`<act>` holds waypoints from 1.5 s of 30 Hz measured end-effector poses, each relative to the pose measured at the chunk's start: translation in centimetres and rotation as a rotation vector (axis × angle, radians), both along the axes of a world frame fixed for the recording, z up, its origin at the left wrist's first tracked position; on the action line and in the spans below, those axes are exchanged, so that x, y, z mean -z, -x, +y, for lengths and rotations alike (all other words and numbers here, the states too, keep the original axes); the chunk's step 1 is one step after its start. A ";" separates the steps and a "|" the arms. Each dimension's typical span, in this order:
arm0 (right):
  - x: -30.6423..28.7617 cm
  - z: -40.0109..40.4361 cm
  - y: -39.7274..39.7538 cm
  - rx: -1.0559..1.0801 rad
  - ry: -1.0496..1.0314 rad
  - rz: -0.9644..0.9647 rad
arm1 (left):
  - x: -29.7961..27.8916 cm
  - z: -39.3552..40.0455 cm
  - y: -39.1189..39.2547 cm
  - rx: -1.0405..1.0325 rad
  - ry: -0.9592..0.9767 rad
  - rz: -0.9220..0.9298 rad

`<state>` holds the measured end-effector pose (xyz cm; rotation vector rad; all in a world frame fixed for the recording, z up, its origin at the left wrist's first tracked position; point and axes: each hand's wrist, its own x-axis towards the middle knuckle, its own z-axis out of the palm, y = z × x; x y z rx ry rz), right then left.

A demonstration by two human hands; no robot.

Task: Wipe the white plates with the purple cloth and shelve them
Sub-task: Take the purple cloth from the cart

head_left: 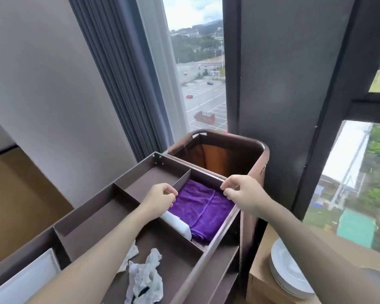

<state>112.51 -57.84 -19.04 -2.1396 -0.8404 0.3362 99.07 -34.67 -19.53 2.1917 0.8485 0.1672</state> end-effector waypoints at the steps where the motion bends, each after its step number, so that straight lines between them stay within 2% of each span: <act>1: 0.4 1.0 0.2 -0.023 -0.001 0.004 | 0.1 -0.1 -0.5 0.017 -0.038 0.037; 6: 3.0 4.9 -0.1 -0.133 0.132 -0.024 | 1.3 0.1 -2.5 0.132 -0.300 0.328; 9: 4.4 6.8 -0.7 -0.172 0.281 -0.069 | 2.3 -0.1 -3.5 0.171 -0.304 0.454; 12: 5.2 8.7 -1.5 -0.178 0.409 -0.142 | 3.1 0.1 -4.7 0.166 -0.321 0.501; 16: 6.5 10.8 -2.2 -0.127 0.610 -0.277 | 3.3 0.4 -6.2 0.178 -0.441 0.517; 19: 7.7 11.6 -2.1 -0.101 0.630 -0.293 | 3.7 0.3 -6.9 0.201 -0.489 0.541; 23: 7.7 12.0 -2.2 -0.107 0.550 -0.230 | 3.9 0.3 -7.6 0.217 -0.451 0.537; 27: 7.2 11.0 -2.9 -0.086 0.376 -0.059 | 3.3 0.6 -8.0 0.244 -0.329 0.483; 30: 5.9 9.4 -4.1 -0.045 0.238 0.059 | 2.7 1.5 -8.5 0.274 -0.099 0.315; 33: 3.6 7.4 -5.5 0.019 0.104 0.110 | 0.7 1.4 -9.3 0.185 0.199 0.123; 35: 1.6 5.6 -6.1 0.070 -0.013 0.145 | -1.2 0.5 -10.3 0.149 0.308 0.000; 40: -3.5 -2.0 -7.7 0.209 -0.338 0.245 | -7.1 -5.0 -13.7 0.347 0.379 -0.208; 45: -4.8 -14.5 -8.4 0.315 -0.499 0.293 | -9.9 -15.9 -16.5 0.534 0.376 -0.169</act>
